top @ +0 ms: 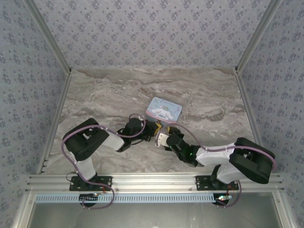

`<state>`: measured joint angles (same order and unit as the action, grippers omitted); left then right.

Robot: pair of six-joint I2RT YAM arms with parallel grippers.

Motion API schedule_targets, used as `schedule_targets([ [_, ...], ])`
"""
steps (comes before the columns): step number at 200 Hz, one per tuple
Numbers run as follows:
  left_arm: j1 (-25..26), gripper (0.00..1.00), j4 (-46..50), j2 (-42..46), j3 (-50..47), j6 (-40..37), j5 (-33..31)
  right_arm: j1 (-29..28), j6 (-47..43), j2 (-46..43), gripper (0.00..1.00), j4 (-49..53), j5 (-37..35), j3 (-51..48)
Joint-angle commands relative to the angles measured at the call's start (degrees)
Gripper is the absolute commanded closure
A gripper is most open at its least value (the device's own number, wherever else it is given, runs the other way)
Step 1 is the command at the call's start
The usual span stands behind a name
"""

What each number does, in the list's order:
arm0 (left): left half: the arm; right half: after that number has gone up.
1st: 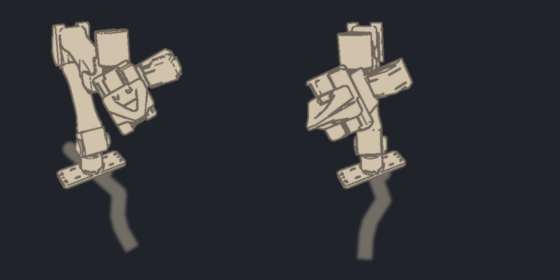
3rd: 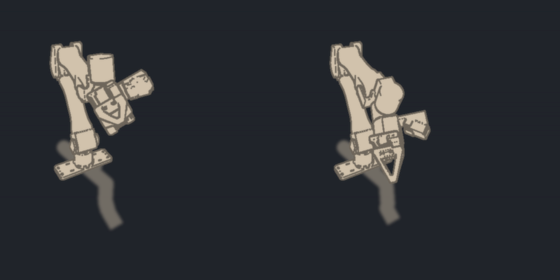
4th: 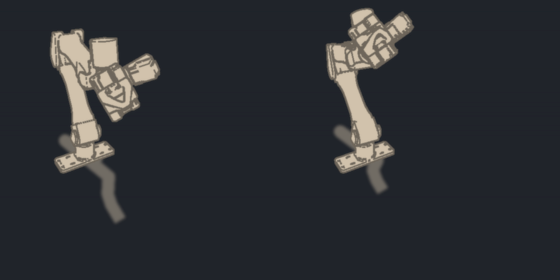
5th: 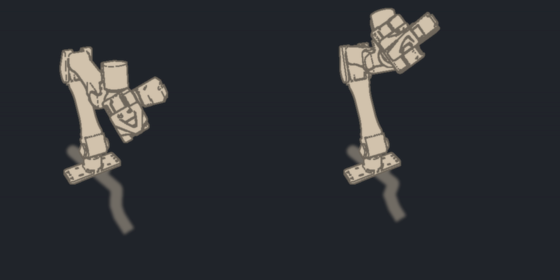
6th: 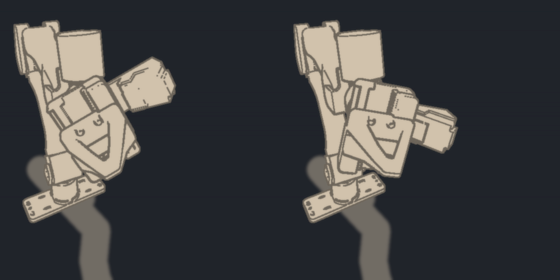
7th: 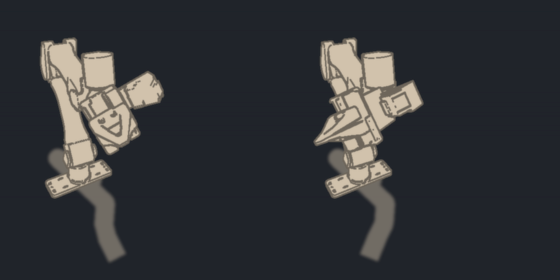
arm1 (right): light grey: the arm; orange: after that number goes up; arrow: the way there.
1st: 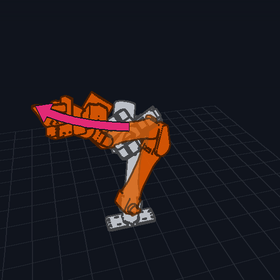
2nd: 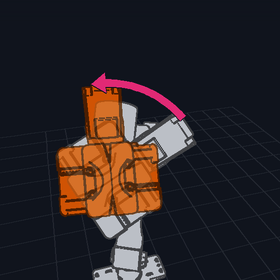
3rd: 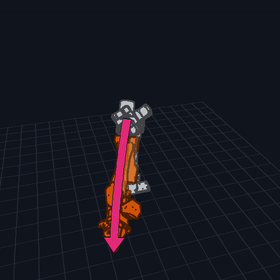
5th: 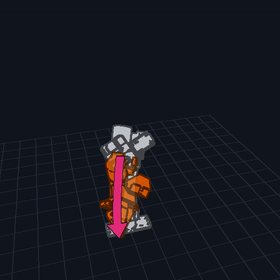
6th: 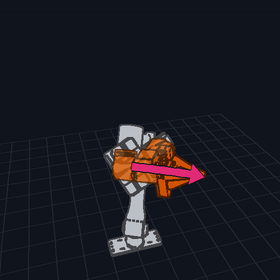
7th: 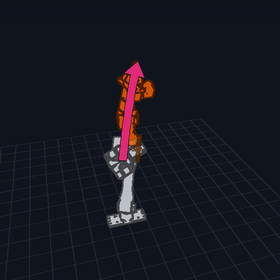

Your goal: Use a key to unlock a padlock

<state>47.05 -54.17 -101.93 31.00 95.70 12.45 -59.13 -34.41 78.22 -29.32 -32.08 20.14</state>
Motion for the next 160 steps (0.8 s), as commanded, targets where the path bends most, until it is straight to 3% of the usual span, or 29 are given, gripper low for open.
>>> schedule_targets([
  [1, 0.5, 1.0, -0.94, 1.91, 1.34, 0.61, 0.59, 1.4, -0.78, 0.59, 0.47, -4.51, 2.64, 2.18],
  [74, 0.59, 1.0, -1.5, 1.71, 1.6, 1.41, 0.47, 2.44, -3.53, 3.38, 0.51, -5.22, 5.81, 3.05],
  [160, 0.8, 1.0, -2.32, 1.21, 1.77, 1.77, 0.38, 2.91, -3.59, 5.67, 0.74, -5.41, 6.34, 5.0],
])
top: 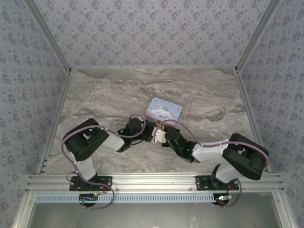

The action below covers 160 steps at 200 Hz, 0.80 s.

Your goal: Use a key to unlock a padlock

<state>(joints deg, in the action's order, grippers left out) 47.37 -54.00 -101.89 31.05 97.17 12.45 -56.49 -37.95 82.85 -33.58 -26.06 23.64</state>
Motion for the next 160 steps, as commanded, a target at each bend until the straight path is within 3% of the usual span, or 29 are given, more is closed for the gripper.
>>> schedule_targets([
  [1, 0.5, 1.0, -2.5, 1.16, 1.73, 0.35, 0.38, 0.25, -0.08, 1.1, 0.74, -1.14, 0.32, 1.5],
  [126, 0.61, 1.0, -2.86, 1.36, 1.74, 0.44, 0.47, 1.22, -0.34, 1.43, 1.0, -1.49, -2.43, 1.23],
  [160, 0.6, 1.0, -2.78, 1.6, 1.84, 0.47, 0.65, 1.88, 2.56, 0.14, 1.0, -0.45, -2.77, 2.15],
])
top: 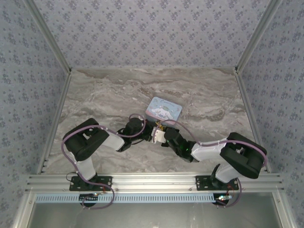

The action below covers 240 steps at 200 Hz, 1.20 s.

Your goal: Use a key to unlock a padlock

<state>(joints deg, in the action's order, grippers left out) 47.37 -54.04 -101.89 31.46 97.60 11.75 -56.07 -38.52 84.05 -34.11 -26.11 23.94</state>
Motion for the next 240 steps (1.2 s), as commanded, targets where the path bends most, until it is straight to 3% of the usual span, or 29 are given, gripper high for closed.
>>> schedule_targets([
  [1, 0.61, 1.0, -2.69, 1.6, 1.42, 0.04, 1.35, 1.44, 3.29, -1.2, 1.0, 0.13, -2.68, 1.91],
  [58, 0.61, 1.0, -3.17, 1.95, 1.58, 0.26, 1.3, 1.49, 13.73, -3.08, 1.0, 3.34, -1.5, 3.69],
  [95, 0.6, 1.0, -3.19, 1.95, 1.58, 0.4, 1.59, 2.01, 21.3, -2.39, 1.0, -0.43, -0.11, 1.98],
  [153, 0.65, 1.0, -2.84, 1.92, 1.32, -0.1, 1.24, 3.05, 24.25, -0.55, 1.0, -0.8, 2.43, 1.55],
  [212, 0.45, 0.71, -0.33, 3.42, 0.41, -2.15, 0.46, 4.23, 28.18, -0.48, 1.0, 1.3, 6.86, 0.46],
  [240, -0.14, 0.64, 1.33, 5.39, -1.22, -3.11, 0.14, 4.48, 28.94, 0.09, 1.0, 0.97, 7.89, -0.38],
])
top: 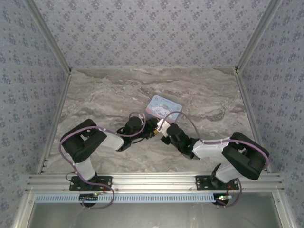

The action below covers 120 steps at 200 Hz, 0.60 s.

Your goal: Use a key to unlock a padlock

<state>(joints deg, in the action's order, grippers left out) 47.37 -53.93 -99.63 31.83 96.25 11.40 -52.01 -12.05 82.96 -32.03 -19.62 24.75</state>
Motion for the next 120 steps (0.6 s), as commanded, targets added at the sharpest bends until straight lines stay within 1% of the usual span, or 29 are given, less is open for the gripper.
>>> schedule_targets([
  [1, -0.11, 0.64, 1.34, 3.27, -1.64, -1.85, 0.48, 0.42, 2.47, 1.21, 1.0, -1.06, 1.37, -1.19],
  [23, -0.9, 0.57, 3.95, 6.15, -2.93, -3.1, 0.05, 0.6, 3.08, 1.46, 1.0, -0.97, 1.92, -1.63],
  [40, -1.81, 0.53, 8.01, 9.56, -3.51, -4.58, -0.14, 0.98, 3.58, 1.34, 1.0, -1.1, 3.68, -2.02],
  [68, -3.53, 0.42, 17.33, 17.39, -3.34, -7.92, -0.69, 1.59, 5.75, 1.38, 1.0, -1.21, 6.58, -2.04],
  [88, -4.97, 0.36, 24.31, 23.6, -2.54, -10.13, -1.51, 1.83, 6.67, 1.63, 1.0, -1.26, 7.32, -1.99],
  [120, -7.36, 0.29, 28.87, 31.89, -0.59, -14.83, -3.55, 2.15, 7.07, 1.78, 1.0, -1.3, 6.88, -2.03],
])
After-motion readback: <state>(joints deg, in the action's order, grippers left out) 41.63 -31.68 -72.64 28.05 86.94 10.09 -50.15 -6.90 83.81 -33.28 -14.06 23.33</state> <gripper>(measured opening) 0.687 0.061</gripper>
